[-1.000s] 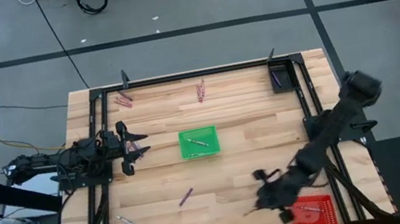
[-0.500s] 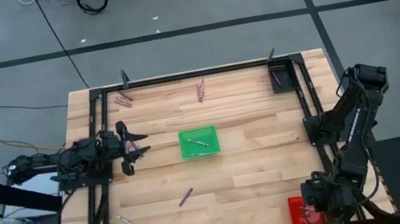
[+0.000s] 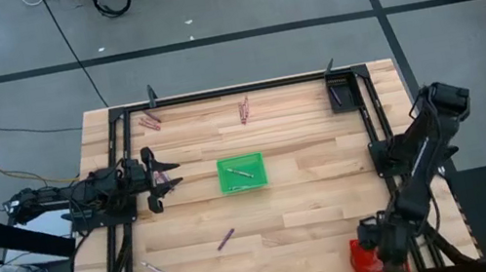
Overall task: Sort crayons
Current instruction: Put the violet crayon into the black basket
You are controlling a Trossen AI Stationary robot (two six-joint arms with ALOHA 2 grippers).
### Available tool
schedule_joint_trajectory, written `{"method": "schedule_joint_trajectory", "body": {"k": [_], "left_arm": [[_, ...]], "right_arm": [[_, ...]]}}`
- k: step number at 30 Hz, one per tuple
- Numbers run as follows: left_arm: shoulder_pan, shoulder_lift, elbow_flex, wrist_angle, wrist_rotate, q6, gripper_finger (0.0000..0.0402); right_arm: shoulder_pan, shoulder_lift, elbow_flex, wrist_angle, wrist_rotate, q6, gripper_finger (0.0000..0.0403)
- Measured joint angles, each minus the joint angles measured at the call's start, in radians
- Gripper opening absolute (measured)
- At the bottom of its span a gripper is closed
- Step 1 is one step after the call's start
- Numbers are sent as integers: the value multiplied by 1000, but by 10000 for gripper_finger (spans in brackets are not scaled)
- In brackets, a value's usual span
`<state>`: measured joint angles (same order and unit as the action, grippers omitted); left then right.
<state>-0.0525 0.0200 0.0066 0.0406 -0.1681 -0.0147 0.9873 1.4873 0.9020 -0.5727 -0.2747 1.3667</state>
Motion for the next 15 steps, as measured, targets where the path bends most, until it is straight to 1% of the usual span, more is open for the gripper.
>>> {"method": "schedule_joint_trajectory", "body": {"k": [2, 4, 7, 9, 10, 12, 13, 15], "left_arm": [[0, 0, 0, 0, 0, 0, 208], [0, 0, 0, 0, 0, 0, 208], [0, 0, 0, 0, 0, 0, 208], [0, 0, 0, 0, 0, 0, 208], [0, 0, 0, 0, 0, 0, 208], [0, 0, 0, 0, 0, 0, 208], [0, 0, 0, 0, 0, 0, 208], [0, 0, 0, 0, 0, 0, 208]], "right_arm": [[-40, -55, 1, 66, 82, -40, 108], [-75, -104, 1, 155, 218, -160, 108], [-106, -146, 2, 336, 501, -465, 108], [-112, -135, 3, 471, 647, -689, 107], [-118, -119, 3, 529, 693, -804, 107], [-140, -74, 3, 621, 752, -1014, 108], [-160, -44, 3, 665, 766, -1100, 110], [-213, 25, 3, 757, 770, -1214, 113]]}}
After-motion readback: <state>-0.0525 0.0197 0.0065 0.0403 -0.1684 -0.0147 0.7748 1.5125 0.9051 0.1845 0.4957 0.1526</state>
